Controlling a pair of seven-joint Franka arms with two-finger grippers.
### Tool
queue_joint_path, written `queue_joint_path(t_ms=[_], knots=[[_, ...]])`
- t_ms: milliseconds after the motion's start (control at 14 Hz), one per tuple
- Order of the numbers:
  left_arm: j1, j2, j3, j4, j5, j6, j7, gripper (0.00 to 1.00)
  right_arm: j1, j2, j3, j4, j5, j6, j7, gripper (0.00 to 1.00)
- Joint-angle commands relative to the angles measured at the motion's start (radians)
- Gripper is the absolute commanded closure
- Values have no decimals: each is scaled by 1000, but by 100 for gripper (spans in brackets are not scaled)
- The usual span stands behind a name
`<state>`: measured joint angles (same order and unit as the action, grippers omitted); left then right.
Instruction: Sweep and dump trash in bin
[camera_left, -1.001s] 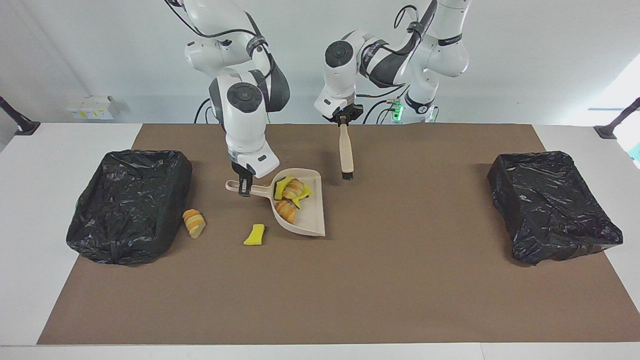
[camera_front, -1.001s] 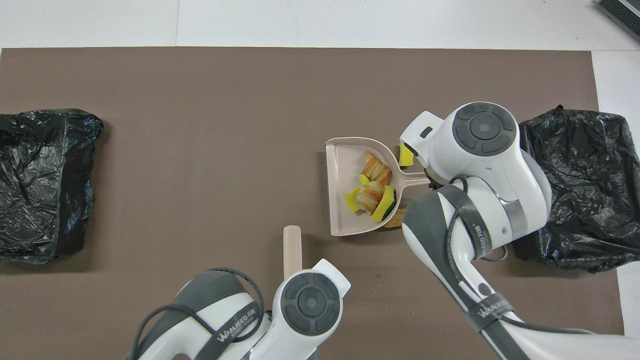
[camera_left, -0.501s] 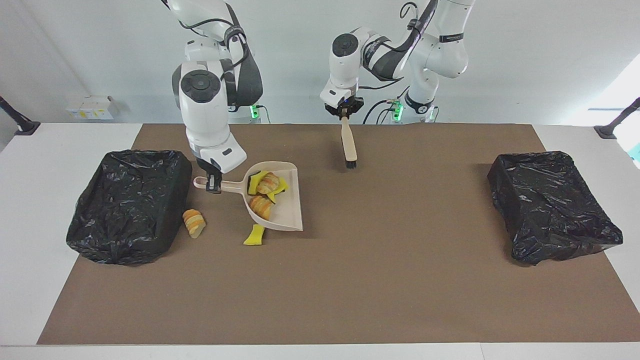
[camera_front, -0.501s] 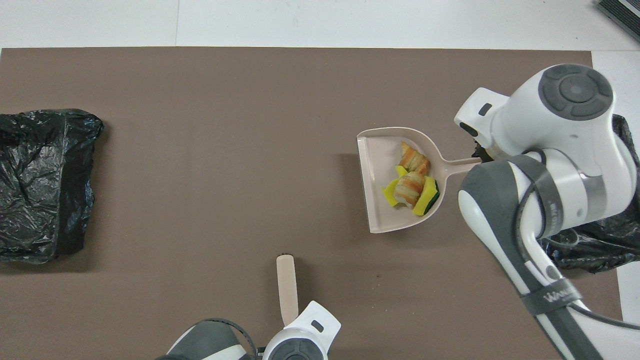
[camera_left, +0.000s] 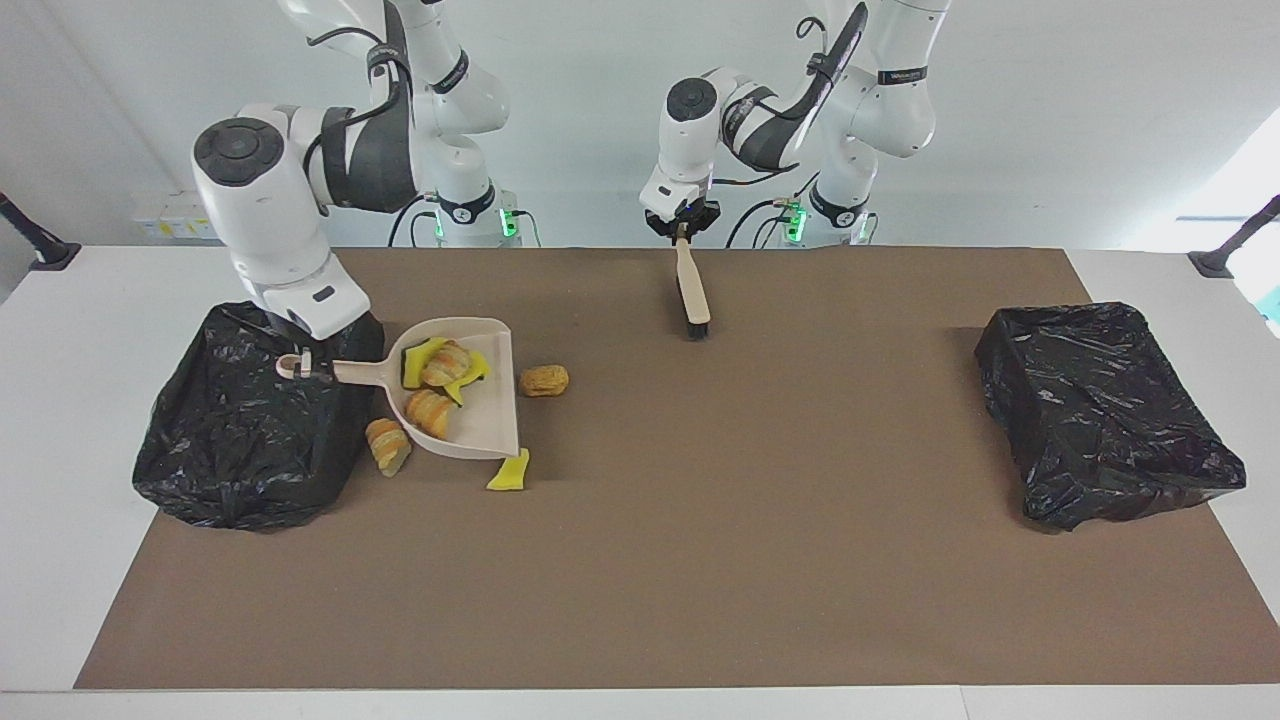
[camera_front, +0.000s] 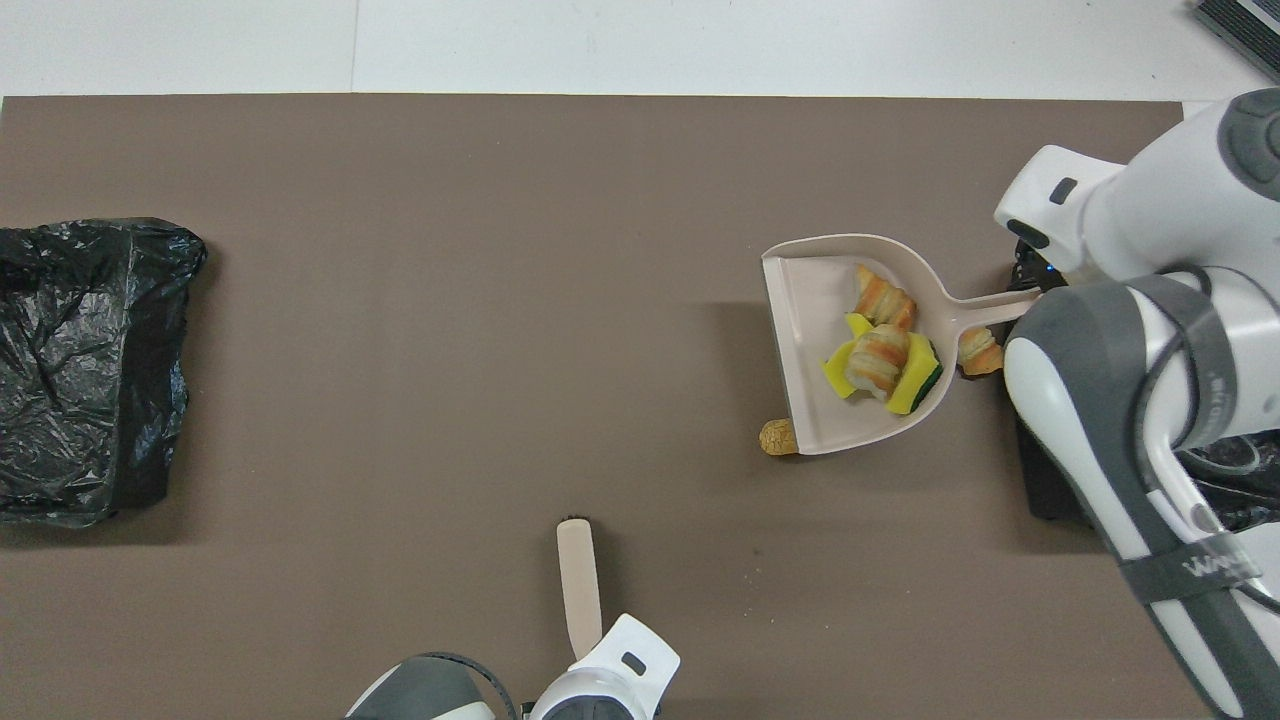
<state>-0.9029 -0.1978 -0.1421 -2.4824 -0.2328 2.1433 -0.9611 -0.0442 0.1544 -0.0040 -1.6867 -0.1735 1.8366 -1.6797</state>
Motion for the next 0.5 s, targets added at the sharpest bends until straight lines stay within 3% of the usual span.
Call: queue_joint_path(t_ms=[0, 358, 429], knots=[[-24, -14, 13, -38, -17, 47, 15, 100, -84, 1, 12, 16, -4, -7, -57, 100], [-16, -8, 15, -44, -19, 47, 126, 100, -222, -1, 9, 16, -15, -4, -64, 100], [-8, -6, 15, -44, -19, 44, 145, 96, -248, -1, 6, 16, -17, -2, -64, 100]])
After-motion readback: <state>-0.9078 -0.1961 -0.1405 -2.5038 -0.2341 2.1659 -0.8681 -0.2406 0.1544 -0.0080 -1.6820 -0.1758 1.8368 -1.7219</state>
